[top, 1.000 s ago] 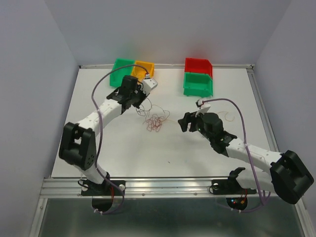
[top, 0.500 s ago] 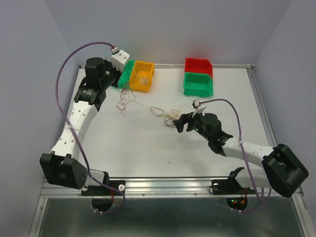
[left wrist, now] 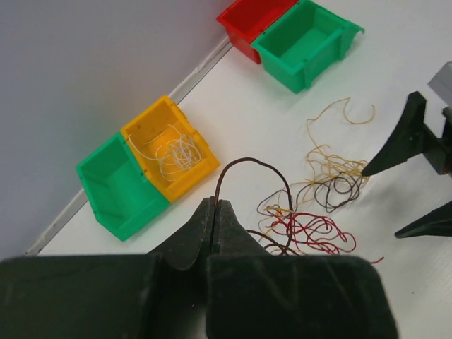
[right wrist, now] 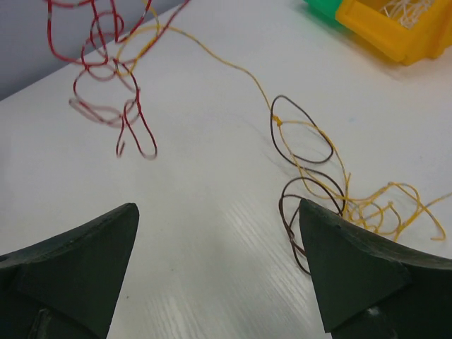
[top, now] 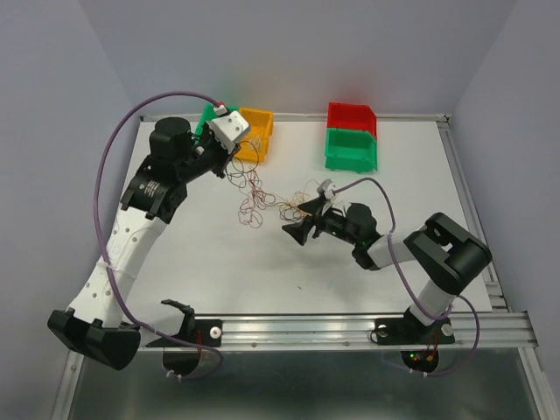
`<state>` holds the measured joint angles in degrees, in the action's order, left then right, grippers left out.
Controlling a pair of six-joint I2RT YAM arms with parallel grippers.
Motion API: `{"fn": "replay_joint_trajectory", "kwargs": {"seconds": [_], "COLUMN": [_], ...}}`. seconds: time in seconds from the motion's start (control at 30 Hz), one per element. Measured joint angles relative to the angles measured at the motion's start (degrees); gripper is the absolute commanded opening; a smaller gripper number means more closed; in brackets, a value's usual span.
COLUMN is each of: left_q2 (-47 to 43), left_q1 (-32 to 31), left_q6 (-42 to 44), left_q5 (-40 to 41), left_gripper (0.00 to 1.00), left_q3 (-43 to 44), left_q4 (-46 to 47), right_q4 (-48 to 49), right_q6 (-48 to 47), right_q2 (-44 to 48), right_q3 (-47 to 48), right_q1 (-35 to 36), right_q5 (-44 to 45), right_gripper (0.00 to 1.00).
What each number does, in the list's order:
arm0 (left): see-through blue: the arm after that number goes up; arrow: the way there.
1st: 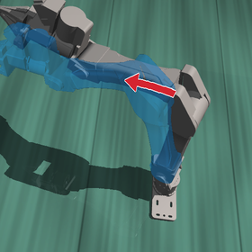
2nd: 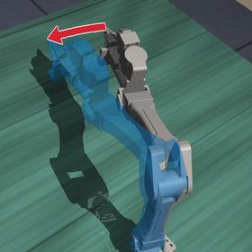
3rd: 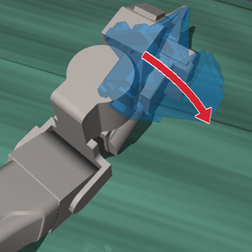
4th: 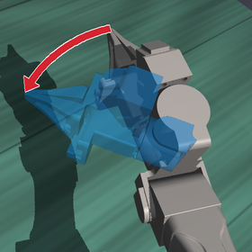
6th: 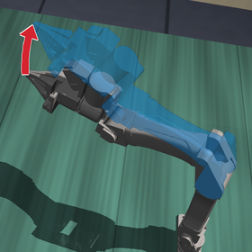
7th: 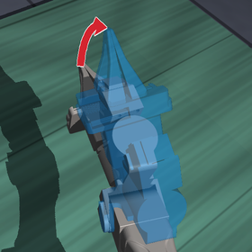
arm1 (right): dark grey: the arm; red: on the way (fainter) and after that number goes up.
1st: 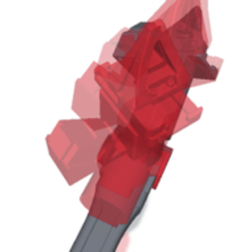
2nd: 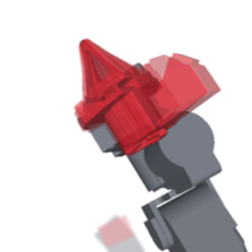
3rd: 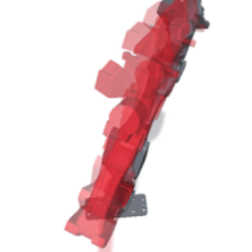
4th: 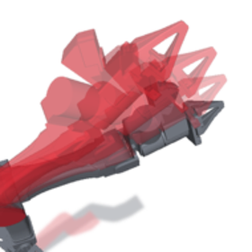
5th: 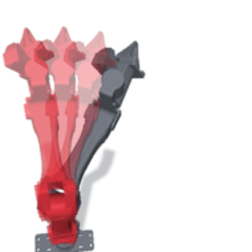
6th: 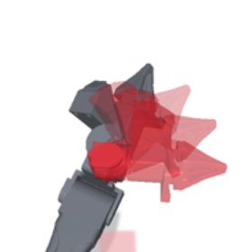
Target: Untangle the cables
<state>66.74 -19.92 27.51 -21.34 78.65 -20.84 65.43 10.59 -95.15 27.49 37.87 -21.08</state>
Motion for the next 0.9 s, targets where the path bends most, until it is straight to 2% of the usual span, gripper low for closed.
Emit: {"fn": "replay_joint_trajectory", "kwargs": {"seconds": [0.17, 0.33, 0.43, 0.5, 0.53, 0.63, 0.67, 0.7, 0.77, 0.9], "left_q2": [-0.74, -0.04, 0.28, 0.33, 0.35, 0.66, 1.05, 1.44, 2.69, 4.44], "left_q1": [-4.76, -5.86, -6.10, -6.27, -6.29, -6.34, -6.34, -6.34, -6.36, -6.38], "left_q6": [-0.07, -0.15, -0.20, -0.22, -0.26, -0.37, -0.42, -0.46, -0.59, -1.53], "left_q5": [1.22, 2.32, 2.54, 2.58, 2.54, 1.44, 0.61, -0.07, -1.97, -0.42], "left_gripper": [0.00, 0.00, 0.00, 0.00, 0.00, 0.00, 0.00, 0.00, 0.00, 0.00], "left_q3": [-0.74, -1.40, -1.40, -1.40, -1.40, -1.40, -1.40, -1.38, -1.25, -0.39], "left_q4": [-1.14, -2.71, -2.97, -3.10, -3.13, -3.17, -3.34, -3.52, -4.31, -5.14], "right_q4": [4.79, 7.76, 8.35, 8.44, 8.55, 8.63, 8.59, 8.55, 8.55, 8.61], "right_q6": [1.53, 4.70, 7.30, 8.55, 8.96, 9.94, 10.23, 10.84, 10.97, 10.49], "right_q2": [-2.99, -6.45, -10.56, -13.05, -14.14, -16.90, -17.44, -18.32, -18.82, -18.21], "right_q3": [6.54, 12.83, 17.94, 20.92, 22.05, 24.94, 25.53, 26.32, 26.64, 24.76], "right_q1": [0.61, 0.96, 1.29, 1.53, 1.68, 2.27, 2.40, 2.71, 2.80, 3.06], "right_q5": [-6.62, -12.31, -15.02, -16.11, -16.44, -16.74, -16.79, -16.63, -15.72, -10.80], "right_gripper": [1.00, 1.00, 0.95, 0.88, 0.84, 0.58, 0.32, 0.20, 0.01, 0.01]}}
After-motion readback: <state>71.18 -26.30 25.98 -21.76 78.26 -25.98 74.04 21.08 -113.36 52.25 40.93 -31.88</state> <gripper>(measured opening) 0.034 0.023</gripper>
